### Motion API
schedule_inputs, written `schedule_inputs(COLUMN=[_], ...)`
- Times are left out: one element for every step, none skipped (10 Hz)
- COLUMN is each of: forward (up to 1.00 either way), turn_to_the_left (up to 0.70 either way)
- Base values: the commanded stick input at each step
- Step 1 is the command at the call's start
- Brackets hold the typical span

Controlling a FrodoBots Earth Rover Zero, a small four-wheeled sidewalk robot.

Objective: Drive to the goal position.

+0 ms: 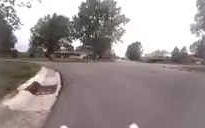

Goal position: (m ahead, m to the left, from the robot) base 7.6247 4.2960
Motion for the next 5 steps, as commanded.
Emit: schedule_inputs(forward=[1.00,1.00,1.00,1.00,1.00], turn_to_the_left=[0.23,0.14,0.05,0.00,0.01])
